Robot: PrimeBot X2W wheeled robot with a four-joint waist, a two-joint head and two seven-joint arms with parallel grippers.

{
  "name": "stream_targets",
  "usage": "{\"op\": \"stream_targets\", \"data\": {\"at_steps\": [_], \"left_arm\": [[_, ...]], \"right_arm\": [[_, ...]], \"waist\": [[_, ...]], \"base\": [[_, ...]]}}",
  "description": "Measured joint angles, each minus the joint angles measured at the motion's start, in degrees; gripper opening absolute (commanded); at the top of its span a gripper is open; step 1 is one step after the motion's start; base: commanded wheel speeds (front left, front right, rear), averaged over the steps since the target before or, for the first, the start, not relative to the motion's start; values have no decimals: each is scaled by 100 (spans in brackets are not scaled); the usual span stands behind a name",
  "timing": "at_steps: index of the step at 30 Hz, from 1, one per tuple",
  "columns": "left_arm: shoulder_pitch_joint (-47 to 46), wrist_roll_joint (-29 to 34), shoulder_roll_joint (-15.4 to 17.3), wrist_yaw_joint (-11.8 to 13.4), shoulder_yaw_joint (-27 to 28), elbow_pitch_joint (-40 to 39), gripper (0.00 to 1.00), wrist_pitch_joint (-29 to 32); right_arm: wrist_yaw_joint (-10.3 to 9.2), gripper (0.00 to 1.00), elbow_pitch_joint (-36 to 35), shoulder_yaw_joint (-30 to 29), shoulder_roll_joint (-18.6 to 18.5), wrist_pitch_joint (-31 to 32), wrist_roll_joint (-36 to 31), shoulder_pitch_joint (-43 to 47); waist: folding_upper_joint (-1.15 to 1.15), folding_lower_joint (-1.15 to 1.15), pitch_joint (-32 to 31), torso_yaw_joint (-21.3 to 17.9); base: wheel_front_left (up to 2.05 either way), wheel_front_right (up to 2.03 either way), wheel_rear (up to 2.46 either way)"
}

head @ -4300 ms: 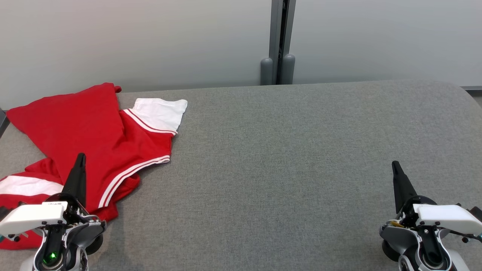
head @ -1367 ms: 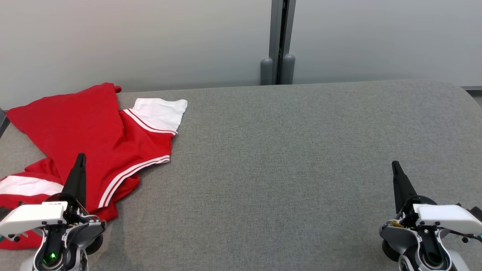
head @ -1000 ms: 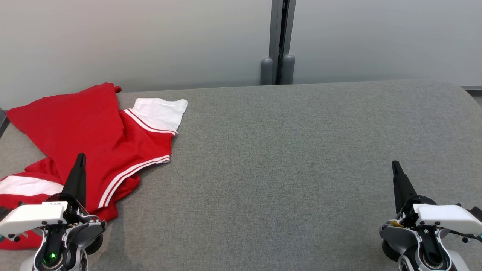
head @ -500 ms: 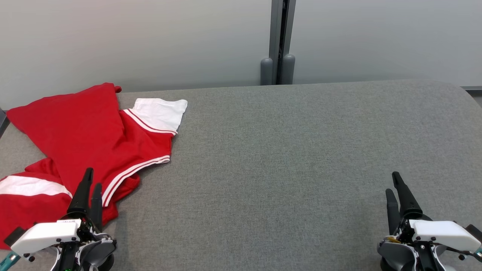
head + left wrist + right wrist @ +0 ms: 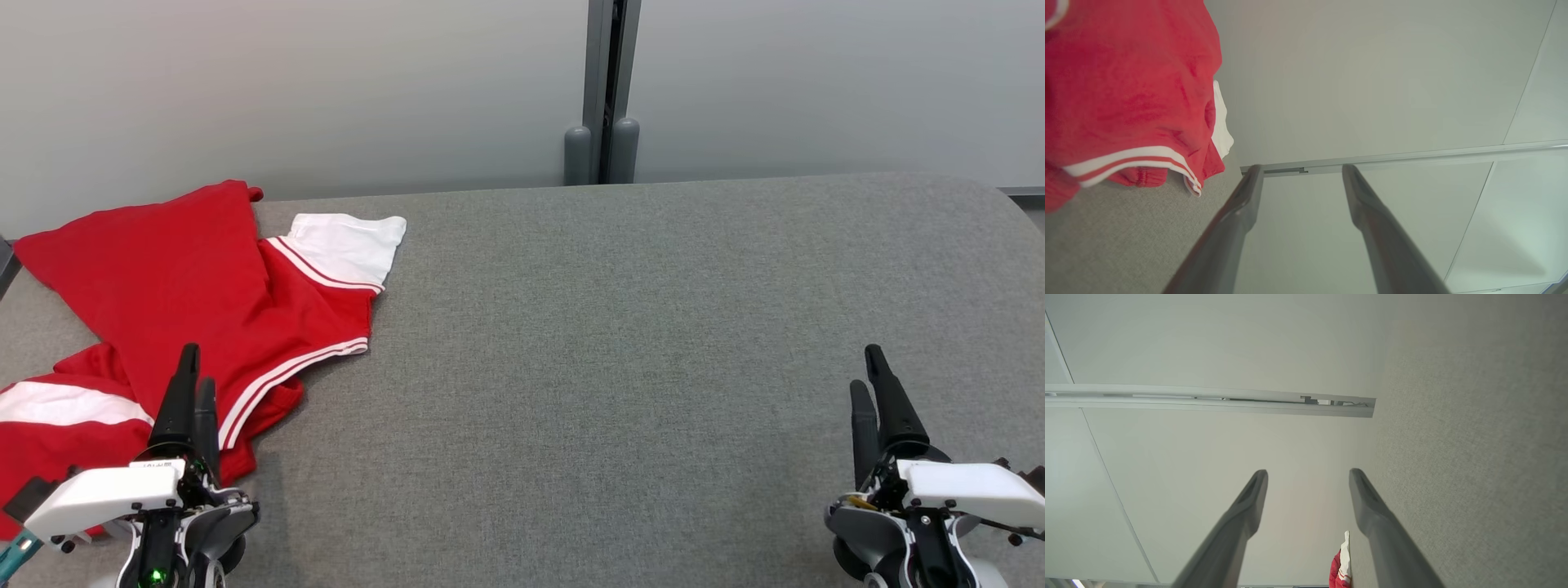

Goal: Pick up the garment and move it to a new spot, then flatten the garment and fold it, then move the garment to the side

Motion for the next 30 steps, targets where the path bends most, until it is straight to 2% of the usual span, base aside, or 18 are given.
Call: {"op": "stream_targets", "data": {"at_steps": [7,14,30], "left_arm": [[-4,513,10,0,-140,-135,100,-237],[-5,1386,27,0,-207,-287,100,-465],[1,3415,55,57,-402,-523,100,-905]], "right_arm": [[0,100,-216,114,-75,-141,-313,-7],[1,100,-417,170,-162,-212,-762,-14],[1,100,-708,187,-229,-381,-2719,-29]], "waist": [[0,0,2,1],[0,0,8,22],[0,0,34,40]], "base": [[0,0,0],[0,0,0],[0,0,0]]}}
